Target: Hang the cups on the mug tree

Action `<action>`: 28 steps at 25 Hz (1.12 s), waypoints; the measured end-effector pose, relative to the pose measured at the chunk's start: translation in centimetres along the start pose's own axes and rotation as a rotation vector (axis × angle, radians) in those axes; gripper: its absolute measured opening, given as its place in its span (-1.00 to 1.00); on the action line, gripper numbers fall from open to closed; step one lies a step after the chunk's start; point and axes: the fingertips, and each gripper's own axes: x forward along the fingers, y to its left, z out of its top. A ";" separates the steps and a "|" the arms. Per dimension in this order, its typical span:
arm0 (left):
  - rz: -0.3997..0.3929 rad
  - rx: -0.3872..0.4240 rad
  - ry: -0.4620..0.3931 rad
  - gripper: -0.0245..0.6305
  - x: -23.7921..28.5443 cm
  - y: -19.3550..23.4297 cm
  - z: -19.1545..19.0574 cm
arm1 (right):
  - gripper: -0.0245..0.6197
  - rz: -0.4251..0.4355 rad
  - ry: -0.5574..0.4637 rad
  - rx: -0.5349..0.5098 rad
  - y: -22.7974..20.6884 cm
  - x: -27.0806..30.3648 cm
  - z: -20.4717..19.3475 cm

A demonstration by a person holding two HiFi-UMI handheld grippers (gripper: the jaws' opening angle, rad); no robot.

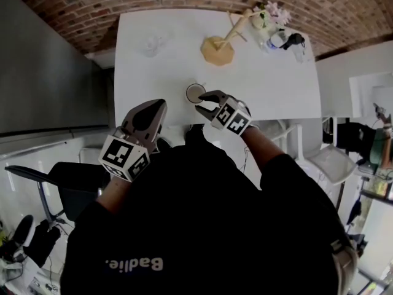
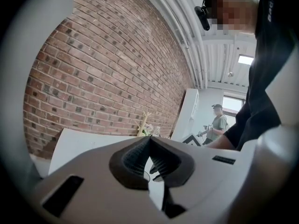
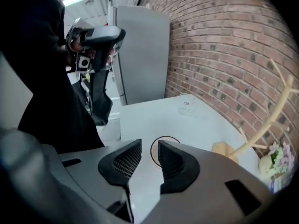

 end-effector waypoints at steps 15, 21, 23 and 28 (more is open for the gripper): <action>0.050 -0.005 0.057 -0.94 0.7 0.5 -0.2 | -0.48 0.091 0.355 -0.665 0.6 5.0 -4.2; 0.083 -0.025 0.041 -0.94 0.2 1.6 -0.1 | -0.57 0.153 0.429 -0.761 0.8 6.4 -5.5; 0.090 -0.023 0.033 -0.94 0.2 2.0 -0.2 | -0.63 0.176 0.438 -0.770 1.0 6.6 -5.6; 0.104 -0.022 0.026 -0.94 0.6 3.0 -0.1 | -0.67 0.219 0.440 -0.753 1.0 6.6 -5.6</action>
